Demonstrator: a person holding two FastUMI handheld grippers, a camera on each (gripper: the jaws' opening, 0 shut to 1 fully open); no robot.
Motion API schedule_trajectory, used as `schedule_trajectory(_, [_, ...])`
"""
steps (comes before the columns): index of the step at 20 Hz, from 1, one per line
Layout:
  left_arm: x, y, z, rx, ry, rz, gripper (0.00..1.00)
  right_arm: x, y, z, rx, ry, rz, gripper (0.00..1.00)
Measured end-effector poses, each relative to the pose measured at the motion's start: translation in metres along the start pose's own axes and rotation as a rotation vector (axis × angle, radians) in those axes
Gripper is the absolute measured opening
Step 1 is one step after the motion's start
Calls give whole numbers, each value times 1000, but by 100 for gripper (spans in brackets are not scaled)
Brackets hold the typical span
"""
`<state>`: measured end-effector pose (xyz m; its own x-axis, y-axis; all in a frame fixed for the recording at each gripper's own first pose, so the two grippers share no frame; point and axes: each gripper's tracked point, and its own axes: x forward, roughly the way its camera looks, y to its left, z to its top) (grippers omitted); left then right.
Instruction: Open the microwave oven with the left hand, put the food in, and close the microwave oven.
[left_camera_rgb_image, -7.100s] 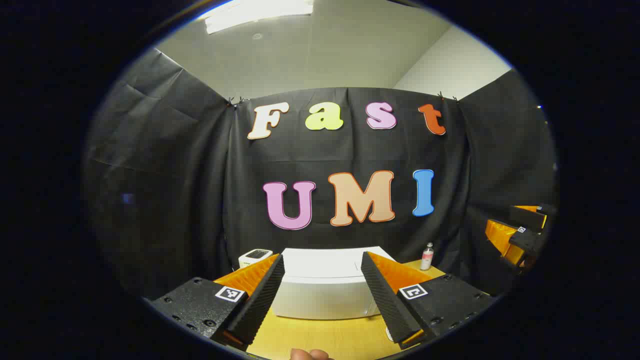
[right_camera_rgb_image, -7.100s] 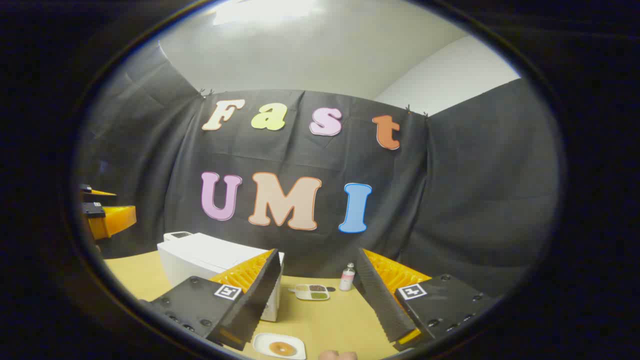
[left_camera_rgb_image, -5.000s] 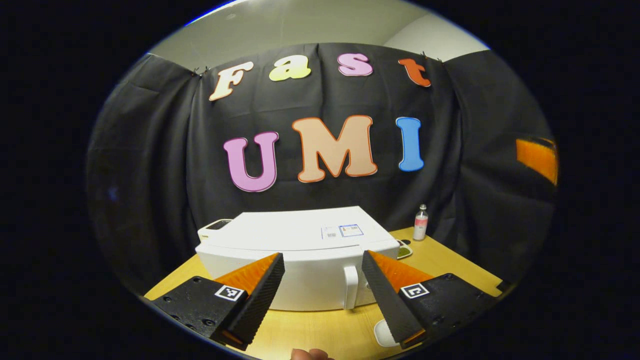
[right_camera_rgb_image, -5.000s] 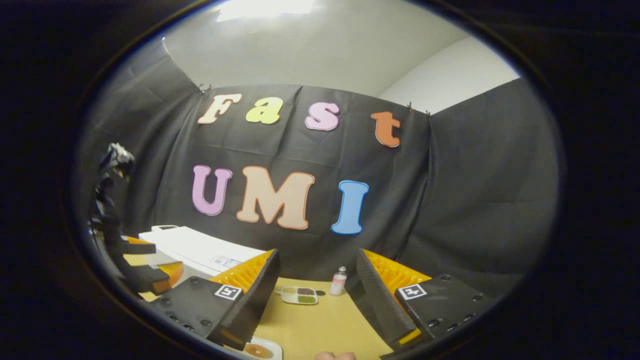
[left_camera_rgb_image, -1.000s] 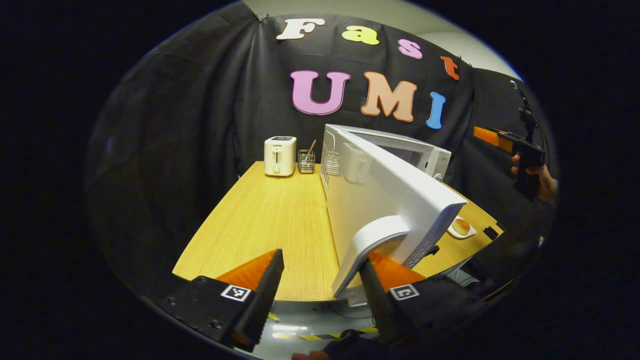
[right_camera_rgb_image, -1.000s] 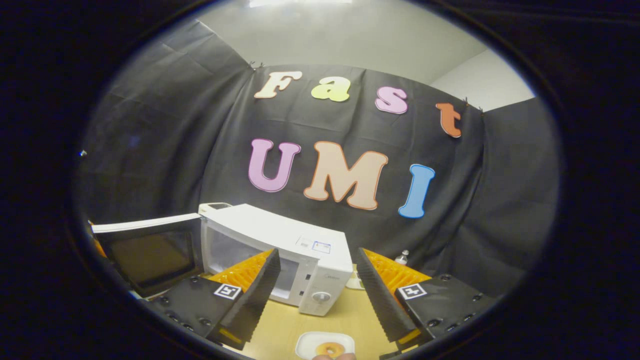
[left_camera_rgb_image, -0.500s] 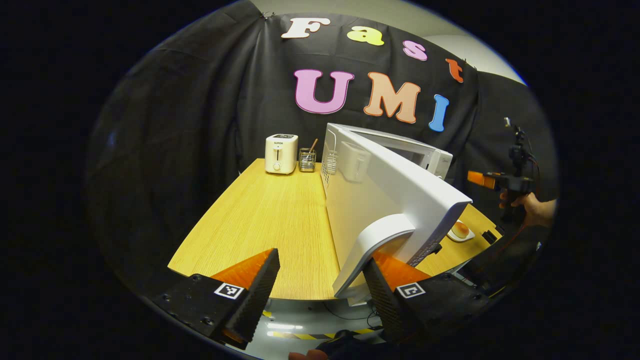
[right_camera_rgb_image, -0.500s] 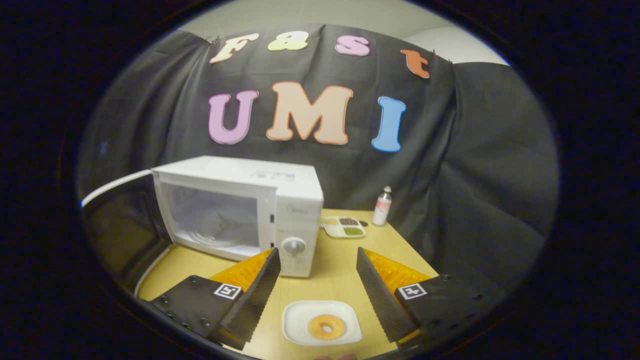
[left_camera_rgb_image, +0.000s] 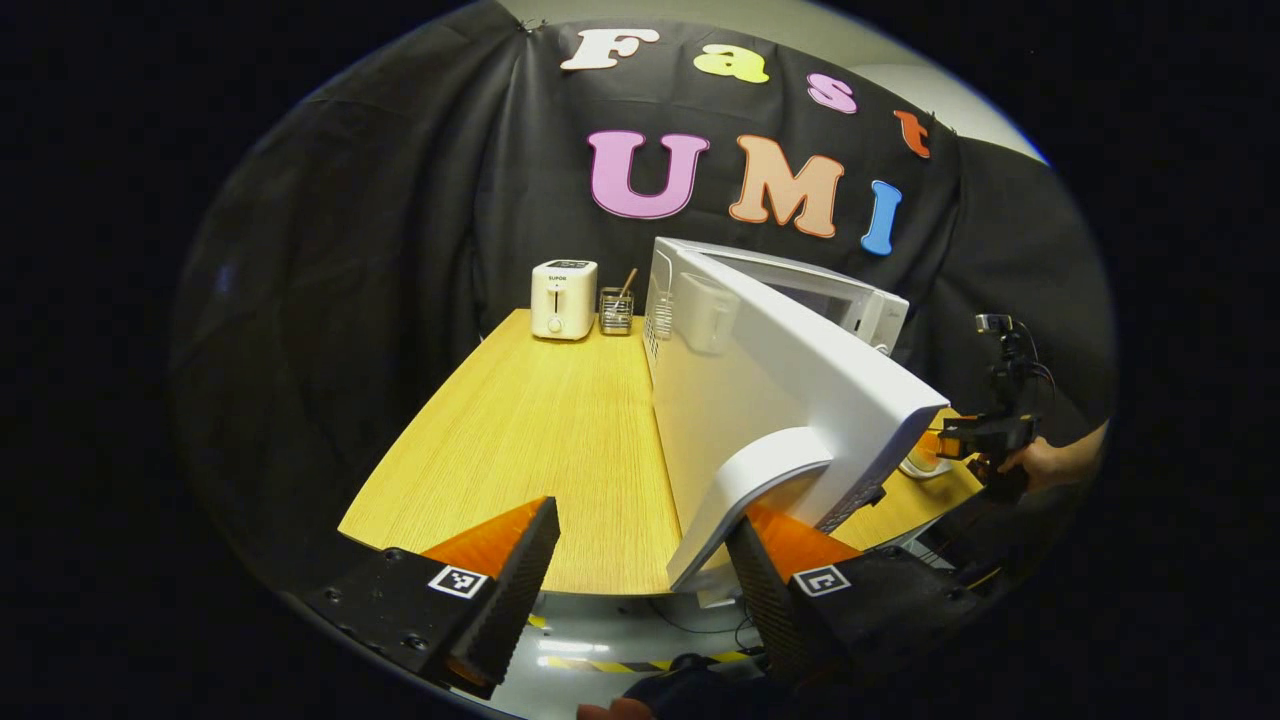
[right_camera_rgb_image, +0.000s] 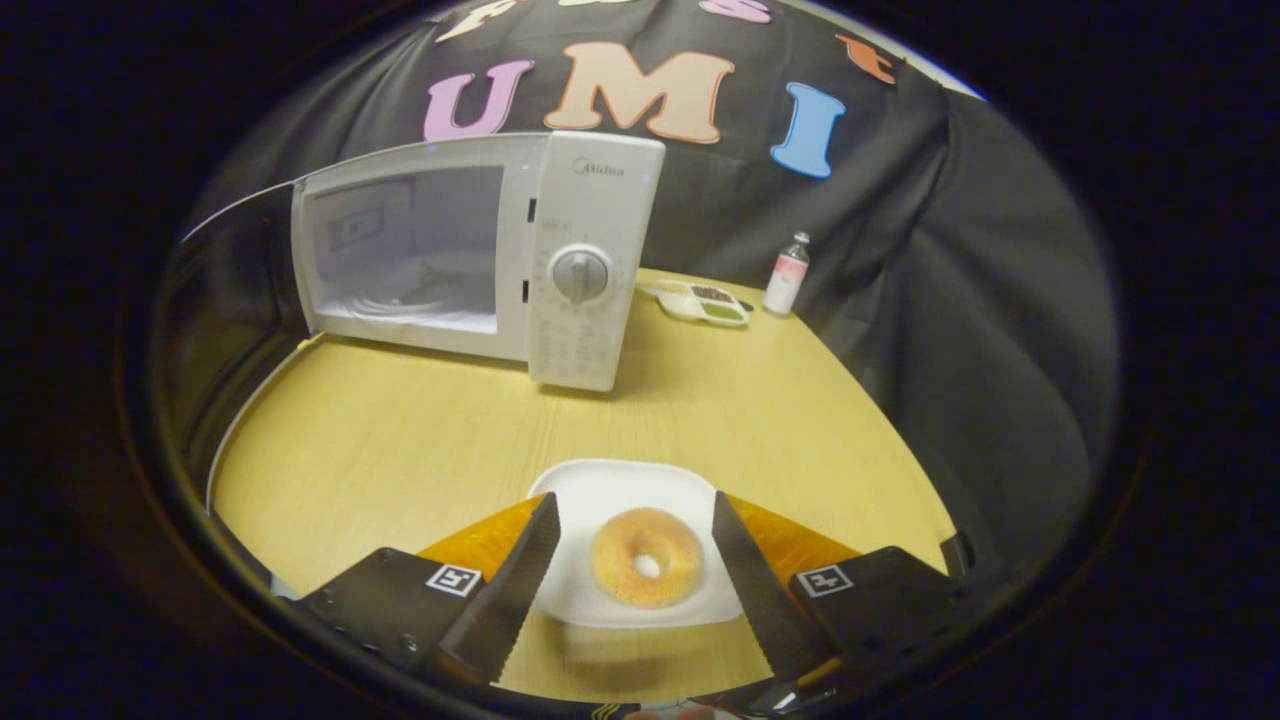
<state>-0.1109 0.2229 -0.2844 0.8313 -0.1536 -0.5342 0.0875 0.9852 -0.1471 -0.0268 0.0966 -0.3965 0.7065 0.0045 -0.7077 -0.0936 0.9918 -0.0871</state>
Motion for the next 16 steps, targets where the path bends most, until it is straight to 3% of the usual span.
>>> schedule_trajectory(9, [-27,4,-13,32,60,45,95,16,-3,-34,41,98,-10,99])
schedule_trajectory(16, [-61,13,24,153,14,96,91,22,1,-38,72,101,-2,98])
